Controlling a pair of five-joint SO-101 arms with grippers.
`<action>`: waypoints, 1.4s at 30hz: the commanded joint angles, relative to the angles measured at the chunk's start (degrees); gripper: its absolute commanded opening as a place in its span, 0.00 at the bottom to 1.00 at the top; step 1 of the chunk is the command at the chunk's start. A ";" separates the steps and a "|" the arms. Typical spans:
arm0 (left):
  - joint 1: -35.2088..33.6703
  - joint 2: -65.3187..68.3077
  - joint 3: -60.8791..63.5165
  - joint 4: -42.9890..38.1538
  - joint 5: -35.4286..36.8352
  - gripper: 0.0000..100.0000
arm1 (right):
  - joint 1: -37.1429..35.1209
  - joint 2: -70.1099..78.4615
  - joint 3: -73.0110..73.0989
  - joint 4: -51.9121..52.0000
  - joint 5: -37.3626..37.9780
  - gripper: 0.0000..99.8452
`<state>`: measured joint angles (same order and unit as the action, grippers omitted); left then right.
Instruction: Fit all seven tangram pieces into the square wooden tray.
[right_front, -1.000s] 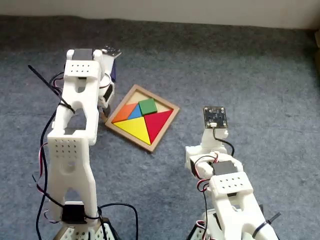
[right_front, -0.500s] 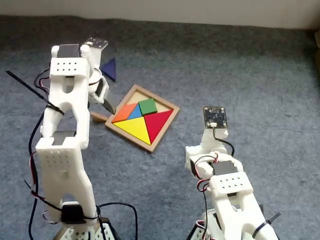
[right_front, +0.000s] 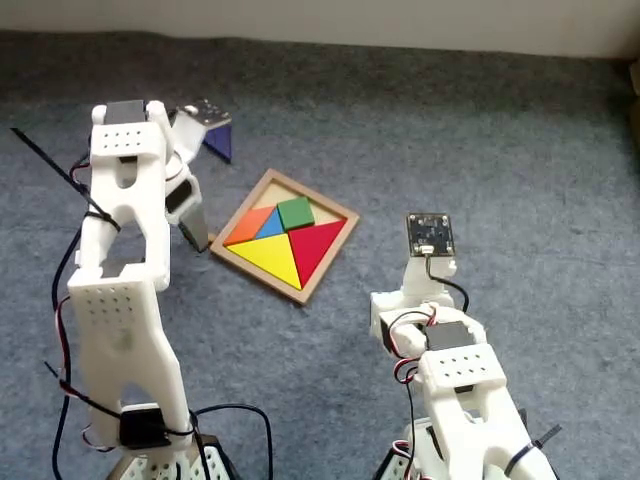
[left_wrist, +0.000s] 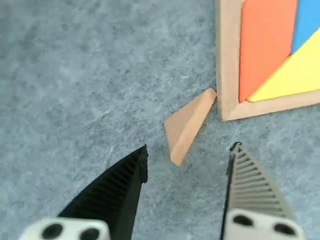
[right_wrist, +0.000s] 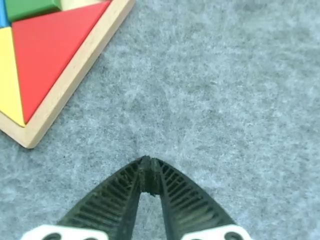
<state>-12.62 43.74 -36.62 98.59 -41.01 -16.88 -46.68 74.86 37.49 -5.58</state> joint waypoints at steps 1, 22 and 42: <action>-0.22 0.48 -1.71 -0.62 -5.45 0.22 | 0.66 -1.36 -0.13 -1.19 0.79 0.01; 3.56 1.10 -1.27 -3.69 -5.36 0.21 | 0.66 -1.36 -0.13 -1.19 0.79 0.01; 4.79 -1.63 1.27 -2.55 -5.27 0.08 | 0.66 -1.36 -0.13 -1.19 0.79 0.01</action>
<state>-9.71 45.32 -33.45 95.16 -46.02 -16.88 -46.68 74.86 37.49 -5.58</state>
